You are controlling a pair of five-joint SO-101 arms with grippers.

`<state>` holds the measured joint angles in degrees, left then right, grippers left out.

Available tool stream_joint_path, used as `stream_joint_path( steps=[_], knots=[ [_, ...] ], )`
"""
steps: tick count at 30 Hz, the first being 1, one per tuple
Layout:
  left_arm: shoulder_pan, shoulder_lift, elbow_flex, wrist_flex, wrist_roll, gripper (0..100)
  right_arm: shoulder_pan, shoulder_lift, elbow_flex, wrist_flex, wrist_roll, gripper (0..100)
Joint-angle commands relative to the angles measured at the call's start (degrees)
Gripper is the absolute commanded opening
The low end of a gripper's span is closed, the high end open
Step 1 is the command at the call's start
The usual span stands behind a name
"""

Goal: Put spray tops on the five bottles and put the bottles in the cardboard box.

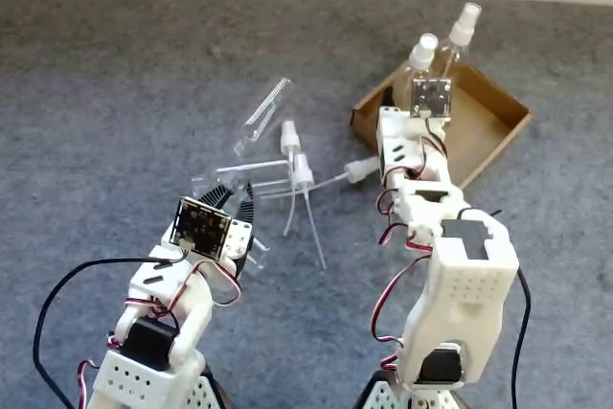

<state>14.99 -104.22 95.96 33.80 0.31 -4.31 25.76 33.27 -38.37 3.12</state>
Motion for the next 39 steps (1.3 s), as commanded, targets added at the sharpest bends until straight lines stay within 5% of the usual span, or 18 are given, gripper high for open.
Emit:
stream_joint_path(
  steps=[1, 39],
  knots=[
    [-0.7, -0.2, 1.1, 0.3, 0.5, 1, 0.5, -0.7, -3.4, -1.7, 0.5, 12.7],
    [-0.7, -0.2, 1.1, 0.3, 0.5, 1, -0.8, -0.6, -3.5, -1.7, 0.3, 12.7]
  ],
)
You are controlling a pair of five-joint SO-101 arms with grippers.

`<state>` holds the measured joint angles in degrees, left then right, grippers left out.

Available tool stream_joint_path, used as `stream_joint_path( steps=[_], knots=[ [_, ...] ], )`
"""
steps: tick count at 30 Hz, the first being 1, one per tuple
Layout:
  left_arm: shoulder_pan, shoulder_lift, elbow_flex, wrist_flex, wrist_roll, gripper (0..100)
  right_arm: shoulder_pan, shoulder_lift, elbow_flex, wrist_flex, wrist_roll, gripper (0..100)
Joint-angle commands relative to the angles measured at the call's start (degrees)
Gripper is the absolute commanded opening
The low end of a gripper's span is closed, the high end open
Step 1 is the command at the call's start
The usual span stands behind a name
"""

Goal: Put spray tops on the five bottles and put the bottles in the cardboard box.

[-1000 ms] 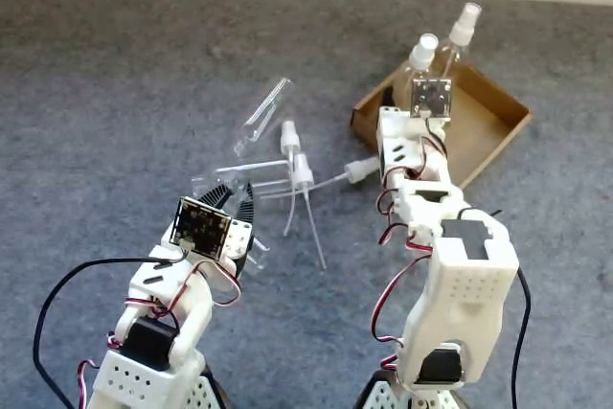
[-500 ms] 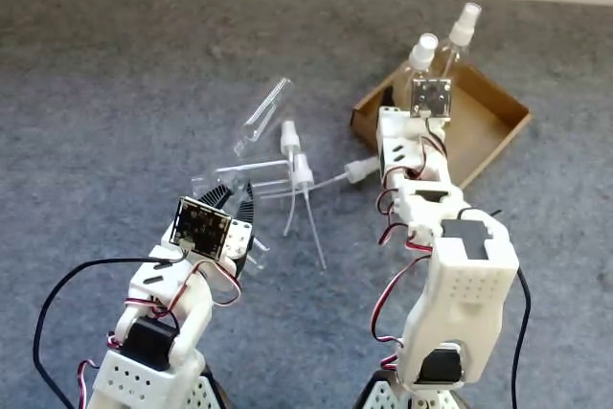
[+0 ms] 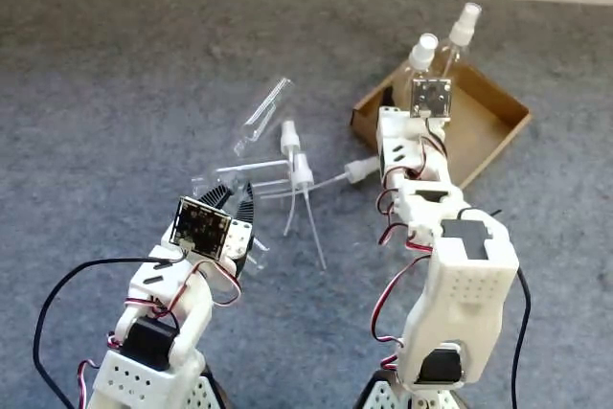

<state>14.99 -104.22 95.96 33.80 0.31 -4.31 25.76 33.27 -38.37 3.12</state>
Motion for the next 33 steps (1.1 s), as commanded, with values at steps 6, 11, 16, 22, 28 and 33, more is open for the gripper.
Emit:
stream_joint_path(
  steps=[6, 11, 16, 22, 28, 33],
  knots=[
    [-0.7, -0.2, 1.1, 0.3, 0.5, 1, -0.8, -0.6, -3.5, -1.7, 0.2, 12.7],
    [-0.7, -0.2, 1.1, 0.3, 0.5, 1, -0.8, 1.9, -5.0, -1.7, 0.5, 12.7],
    [-0.7, -0.2, 1.1, 0.3, 0.5, 1, -0.7, 6.7, -10.6, -1.7, 0.5, 12.7],
    [-0.7, -0.2, 1.1, 0.2, 0.5, 1, -0.8, 6.6, -11.5, -1.7, 0.5, 12.7],
    [-0.7, -0.2, 1.1, 0.2, 0.5, 1, -0.8, 6.6, -11.5, -1.7, 0.5, 13.0],
    [-0.7, -0.2, 1.1, 0.2, 0.5, 1, -0.8, 6.6, -11.5, -1.7, 0.6, 16.6]
  ],
)
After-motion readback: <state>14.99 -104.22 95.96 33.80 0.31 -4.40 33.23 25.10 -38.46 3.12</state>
